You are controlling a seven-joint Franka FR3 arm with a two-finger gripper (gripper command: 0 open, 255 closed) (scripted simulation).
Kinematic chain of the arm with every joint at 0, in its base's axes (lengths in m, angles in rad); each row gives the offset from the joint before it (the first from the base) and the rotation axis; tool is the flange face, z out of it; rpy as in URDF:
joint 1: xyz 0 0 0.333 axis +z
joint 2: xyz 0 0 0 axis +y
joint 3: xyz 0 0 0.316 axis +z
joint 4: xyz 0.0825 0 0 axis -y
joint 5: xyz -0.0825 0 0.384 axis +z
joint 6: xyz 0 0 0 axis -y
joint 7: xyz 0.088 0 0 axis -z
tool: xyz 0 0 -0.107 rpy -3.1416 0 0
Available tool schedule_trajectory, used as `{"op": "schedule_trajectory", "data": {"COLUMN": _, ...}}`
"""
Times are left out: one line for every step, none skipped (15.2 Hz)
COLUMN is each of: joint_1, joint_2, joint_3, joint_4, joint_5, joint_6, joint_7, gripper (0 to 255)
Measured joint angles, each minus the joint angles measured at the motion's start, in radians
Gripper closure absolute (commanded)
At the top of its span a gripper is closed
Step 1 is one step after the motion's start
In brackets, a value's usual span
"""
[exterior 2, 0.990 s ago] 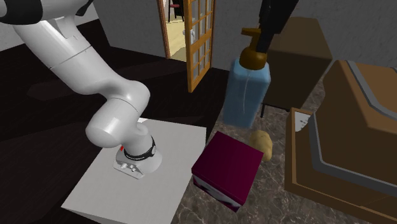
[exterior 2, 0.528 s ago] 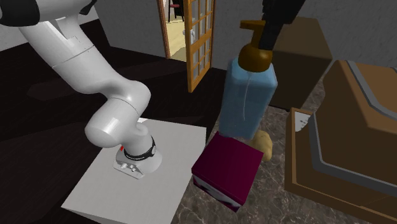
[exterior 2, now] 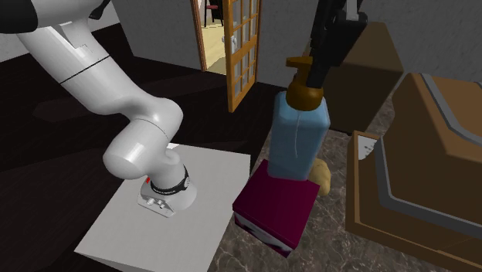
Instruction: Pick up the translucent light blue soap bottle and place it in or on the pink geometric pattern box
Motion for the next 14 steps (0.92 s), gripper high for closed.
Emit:
{"op": "schedule_trajectory", "data": {"joint_1": 0.000, "joint_2": -0.007, "joint_3": 0.000, "joint_4": -0.020, "joint_5": 0.000, "joint_6": 0.013, "joint_7": -0.001, "gripper": 255}}
{"op": "schedule_trajectory", "data": {"joint_1": -0.001, "joint_2": -0.017, "joint_3": -0.001, "joint_4": -0.048, "joint_5": -0.001, "joint_6": 0.031, "joint_7": -0.001, "gripper": 255}}
{"op": "schedule_trajectory", "data": {"joint_1": 0.000, "joint_2": -0.023, "joint_3": 0.001, "joint_4": -0.066, "joint_5": 0.000, "joint_6": 0.044, "joint_7": 0.001, "gripper": 255}}
{"op": "schedule_trajectory", "data": {"joint_1": 0.000, "joint_2": -0.030, "joint_3": 0.001, "joint_4": -0.084, "joint_5": 0.000, "joint_6": 0.054, "joint_7": 0.002, "gripper": 255}}
{"op": "schedule_trajectory", "data": {"joint_1": 0.000, "joint_2": -0.037, "joint_3": 0.002, "joint_4": -0.105, "joint_5": 0.000, "joint_6": 0.068, "joint_7": 0.002, "gripper": 255}}
{"op": "schedule_trajectory", "data": {"joint_1": 0.000, "joint_2": -0.043, "joint_3": 0.001, "joint_4": -0.124, "joint_5": -0.001, "joint_6": 0.082, "joint_7": 0.001, "gripper": 255}}
{"op": "schedule_trajectory", "data": {"joint_1": 0.000, "joint_2": -0.048, "joint_3": 0.001, "joint_4": -0.143, "joint_5": -0.001, "joint_6": 0.096, "joint_7": 0.000, "gripper": 255}}
{"op": "schedule_trajectory", "data": {"joint_1": -0.001, "joint_2": -0.053, "joint_3": 0.000, "joint_4": -0.161, "joint_5": -0.001, "joint_6": 0.109, "joint_7": 0.000, "gripper": 255}}
{"op": "schedule_trajectory", "data": {"joint_1": -0.001, "joint_2": -0.058, "joint_3": -0.001, "joint_4": -0.181, "joint_5": -0.002, "joint_6": 0.123, "joint_7": -0.002, "gripper": 255}}
{"op": "schedule_trajectory", "data": {"joint_1": -0.001, "joint_2": -0.064, "joint_3": 0.000, "joint_4": -0.199, "joint_5": -0.001, "joint_6": 0.136, "joint_7": -0.001, "gripper": 255}}
{"op": "schedule_trajectory", "data": {"joint_1": -0.001, "joint_2": -0.069, "joint_3": 0.000, "joint_4": -0.215, "joint_5": -0.001, "joint_6": 0.146, "joint_7": 0.000, "gripper": 255}}
{"op": "schedule_trajectory", "data": {"joint_1": -0.001, "joint_2": -0.073, "joint_3": 0.001, "joint_4": -0.235, "joint_5": -0.001, "joint_6": 0.162, "joint_7": 0.000, "gripper": 255}}
{"op": "schedule_trajectory", "data": {"joint_1": 0.000, "joint_2": -0.080, "joint_3": 0.002, "joint_4": -0.254, "joint_5": -0.001, "joint_6": 0.174, "joint_7": 0.002, "gripper": 255}}
{"op": "schedule_trajectory", "data": {"joint_1": -0.001, "joint_2": -0.085, "joint_3": 0.001, "joint_4": -0.271, "joint_5": -0.002, "joint_6": 0.186, "joint_7": 0.000, "gripper": 255}}
